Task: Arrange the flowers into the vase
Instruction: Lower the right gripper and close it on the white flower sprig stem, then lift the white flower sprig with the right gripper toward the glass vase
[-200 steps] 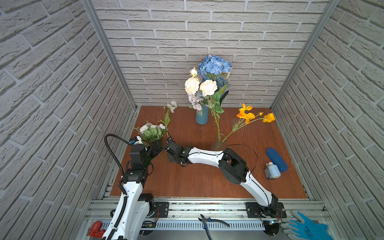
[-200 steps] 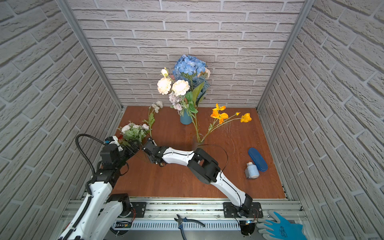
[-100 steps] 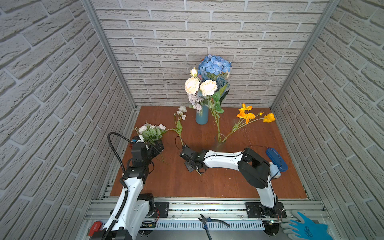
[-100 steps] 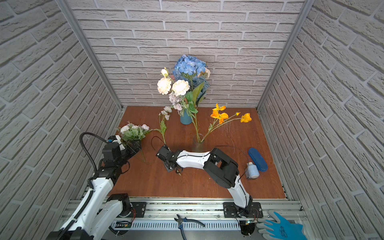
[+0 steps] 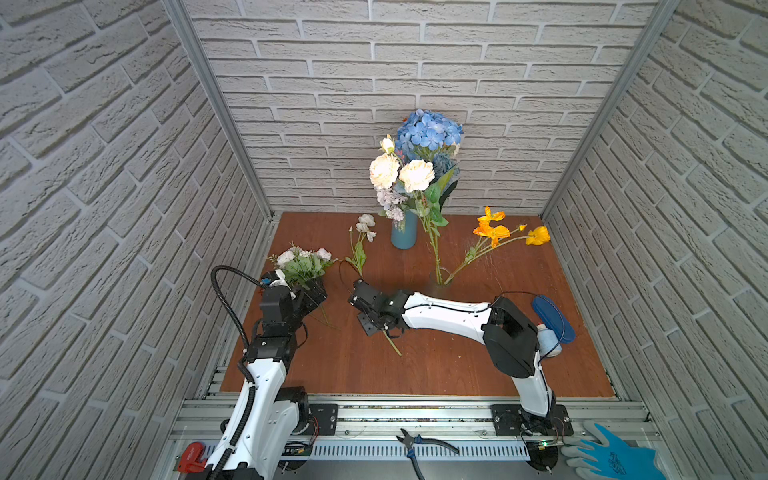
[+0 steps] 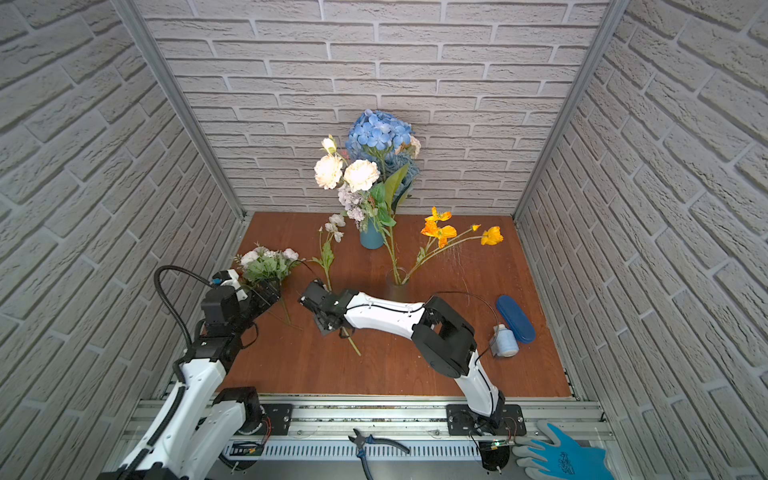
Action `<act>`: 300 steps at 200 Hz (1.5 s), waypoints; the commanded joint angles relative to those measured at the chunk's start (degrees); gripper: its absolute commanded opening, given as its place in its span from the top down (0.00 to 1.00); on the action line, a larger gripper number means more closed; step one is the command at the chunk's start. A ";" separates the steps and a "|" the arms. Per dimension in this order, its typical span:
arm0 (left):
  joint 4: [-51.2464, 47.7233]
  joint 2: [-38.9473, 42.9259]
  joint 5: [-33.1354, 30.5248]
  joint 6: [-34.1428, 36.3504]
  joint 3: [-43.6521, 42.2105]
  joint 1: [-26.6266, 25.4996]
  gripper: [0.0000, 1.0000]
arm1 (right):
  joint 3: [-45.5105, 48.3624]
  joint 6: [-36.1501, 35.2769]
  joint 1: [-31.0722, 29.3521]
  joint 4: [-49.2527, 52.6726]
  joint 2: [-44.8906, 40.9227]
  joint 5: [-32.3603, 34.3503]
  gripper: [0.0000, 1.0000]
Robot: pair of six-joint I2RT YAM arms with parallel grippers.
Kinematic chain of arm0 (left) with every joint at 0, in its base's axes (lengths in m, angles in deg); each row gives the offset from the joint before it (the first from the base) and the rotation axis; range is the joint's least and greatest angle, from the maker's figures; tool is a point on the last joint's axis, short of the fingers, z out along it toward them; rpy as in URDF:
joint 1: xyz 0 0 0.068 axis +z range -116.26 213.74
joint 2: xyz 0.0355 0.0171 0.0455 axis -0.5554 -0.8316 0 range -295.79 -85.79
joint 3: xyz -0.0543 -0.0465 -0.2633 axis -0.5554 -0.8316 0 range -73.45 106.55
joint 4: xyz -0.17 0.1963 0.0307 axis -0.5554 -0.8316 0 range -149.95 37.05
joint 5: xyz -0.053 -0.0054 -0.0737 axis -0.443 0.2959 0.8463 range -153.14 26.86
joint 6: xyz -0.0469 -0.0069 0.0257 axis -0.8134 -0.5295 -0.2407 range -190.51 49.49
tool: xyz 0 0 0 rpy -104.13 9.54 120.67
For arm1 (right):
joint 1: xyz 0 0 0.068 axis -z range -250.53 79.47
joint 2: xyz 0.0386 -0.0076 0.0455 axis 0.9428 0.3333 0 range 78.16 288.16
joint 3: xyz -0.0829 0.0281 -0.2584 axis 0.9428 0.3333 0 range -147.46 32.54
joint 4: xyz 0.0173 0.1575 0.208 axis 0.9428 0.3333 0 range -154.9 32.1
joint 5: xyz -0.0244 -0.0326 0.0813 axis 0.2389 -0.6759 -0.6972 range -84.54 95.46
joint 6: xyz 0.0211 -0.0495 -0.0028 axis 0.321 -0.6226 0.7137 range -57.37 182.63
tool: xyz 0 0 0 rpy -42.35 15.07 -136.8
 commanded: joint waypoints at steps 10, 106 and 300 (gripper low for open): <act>-1.29 2.54 -1.89 -0.64 0.04 1.95 0.02 | -8.71 -3.32 2.38 -0.51 7.97 4.07 0.56; -0.23 3.26 -0.49 -0.74 -0.66 3.45 0.02 | -25.38 -3.07 6.44 6.35 21.12 5.85 0.67; -0.25 6.14 -1.06 -0.81 -0.84 3.54 0.02 | 1.45 -13.73 6.80 -16.49 -1.80 -9.58 0.95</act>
